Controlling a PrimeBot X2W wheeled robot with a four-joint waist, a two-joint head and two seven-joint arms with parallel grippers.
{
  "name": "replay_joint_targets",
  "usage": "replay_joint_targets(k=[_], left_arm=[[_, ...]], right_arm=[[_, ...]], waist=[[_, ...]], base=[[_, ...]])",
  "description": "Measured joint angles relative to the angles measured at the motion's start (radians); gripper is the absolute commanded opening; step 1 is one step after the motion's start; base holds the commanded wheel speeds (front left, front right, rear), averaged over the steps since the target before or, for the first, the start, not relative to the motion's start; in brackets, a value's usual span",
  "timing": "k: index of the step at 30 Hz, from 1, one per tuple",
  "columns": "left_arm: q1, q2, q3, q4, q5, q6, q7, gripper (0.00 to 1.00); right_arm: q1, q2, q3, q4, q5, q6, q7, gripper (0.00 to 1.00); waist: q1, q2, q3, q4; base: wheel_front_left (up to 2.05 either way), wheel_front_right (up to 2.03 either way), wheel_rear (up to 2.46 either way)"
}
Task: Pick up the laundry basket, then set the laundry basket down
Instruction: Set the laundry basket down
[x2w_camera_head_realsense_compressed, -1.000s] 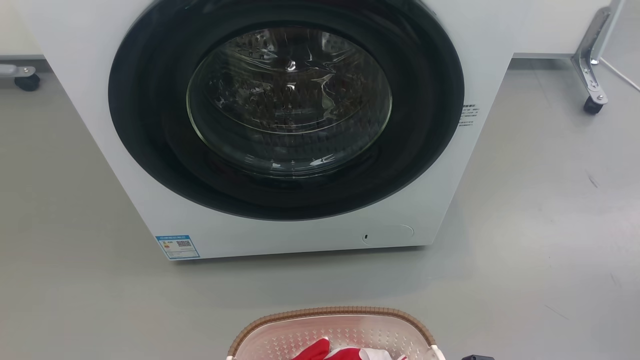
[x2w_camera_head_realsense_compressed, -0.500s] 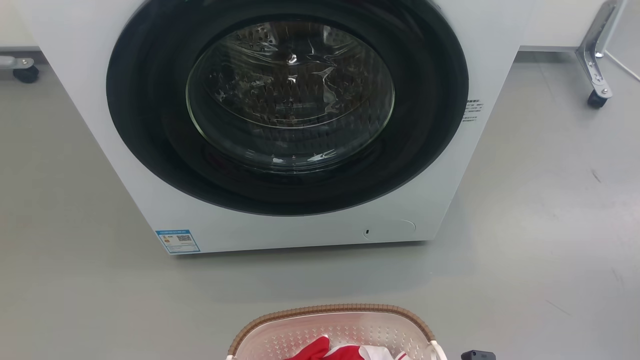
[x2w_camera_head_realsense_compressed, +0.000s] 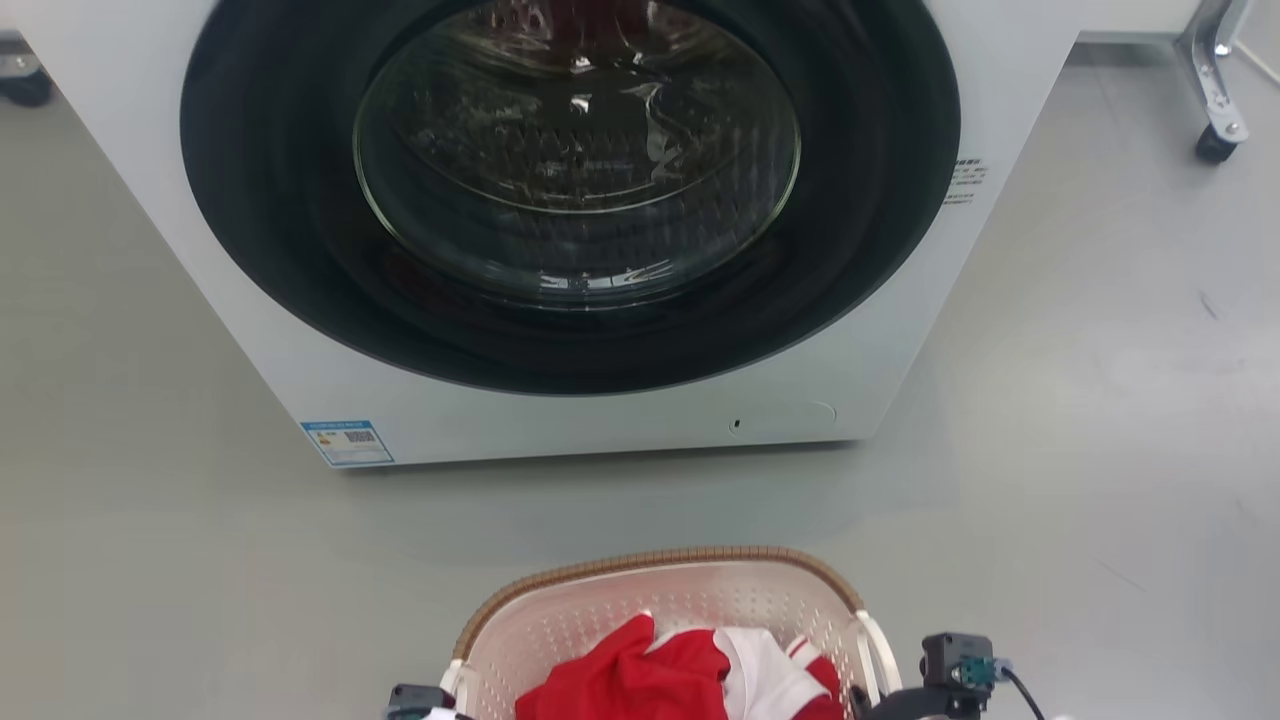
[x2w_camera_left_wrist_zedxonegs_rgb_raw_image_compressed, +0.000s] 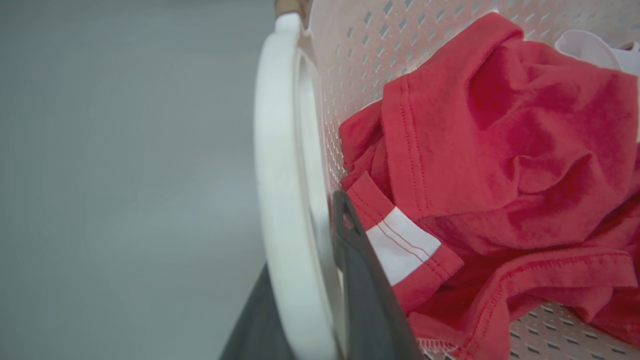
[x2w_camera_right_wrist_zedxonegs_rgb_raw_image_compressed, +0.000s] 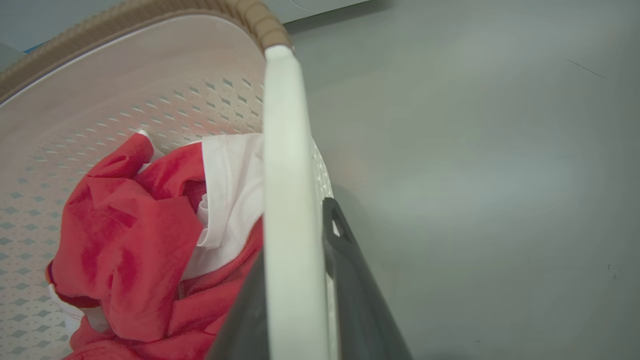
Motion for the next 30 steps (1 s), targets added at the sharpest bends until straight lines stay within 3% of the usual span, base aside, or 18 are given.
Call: replay_joint_targets(k=[14, 30], left_arm=[[-0.132, 0.0, 0.027, -0.018, -0.022, 0.019, -0.041, 0.0], [-0.285, 0.002, 0.049, -0.052, -0.022, 0.048, -0.112, 0.0]], right_arm=[[-0.167, -0.001, 0.009, 0.032, -0.006, 0.0, -0.048, 0.0], [-0.332, -0.008, -0.013, 0.044, -0.043, 0.0, -0.095, 0.0]], waist=[[0.0002, 0.0, 0.13, 0.006], [0.0002, 0.0001, 0.356, 0.026]], base=[[0.0, 0.0, 0.0], [0.0, 0.0, 0.0]])
